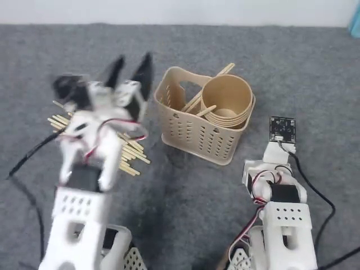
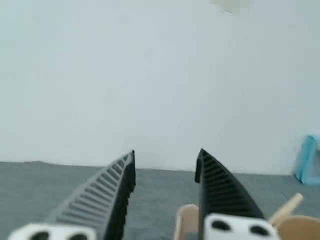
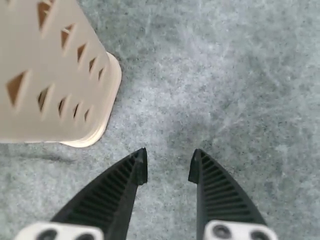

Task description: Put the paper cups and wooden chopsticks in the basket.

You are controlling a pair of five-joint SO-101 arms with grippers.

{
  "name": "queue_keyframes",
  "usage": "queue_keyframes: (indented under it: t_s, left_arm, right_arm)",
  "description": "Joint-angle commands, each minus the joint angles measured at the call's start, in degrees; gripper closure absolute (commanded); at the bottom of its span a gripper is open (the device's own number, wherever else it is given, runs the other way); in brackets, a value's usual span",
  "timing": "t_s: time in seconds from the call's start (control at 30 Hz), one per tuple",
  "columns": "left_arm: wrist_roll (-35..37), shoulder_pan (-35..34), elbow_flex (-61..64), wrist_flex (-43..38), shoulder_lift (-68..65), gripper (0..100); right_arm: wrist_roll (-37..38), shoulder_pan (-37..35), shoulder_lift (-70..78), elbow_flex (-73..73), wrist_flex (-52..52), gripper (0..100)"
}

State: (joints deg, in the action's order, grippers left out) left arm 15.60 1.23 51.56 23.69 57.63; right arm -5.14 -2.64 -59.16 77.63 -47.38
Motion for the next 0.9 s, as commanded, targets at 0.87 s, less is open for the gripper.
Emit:
queue_keyframes:
  t_s: [0.87]
  left_arm:
    - [-5.63,-29.8,42.33,31.03,39.03,81]
  right_arm:
    - [-6.51,-1.98,9.98,-74.02,-44.35,84.0]
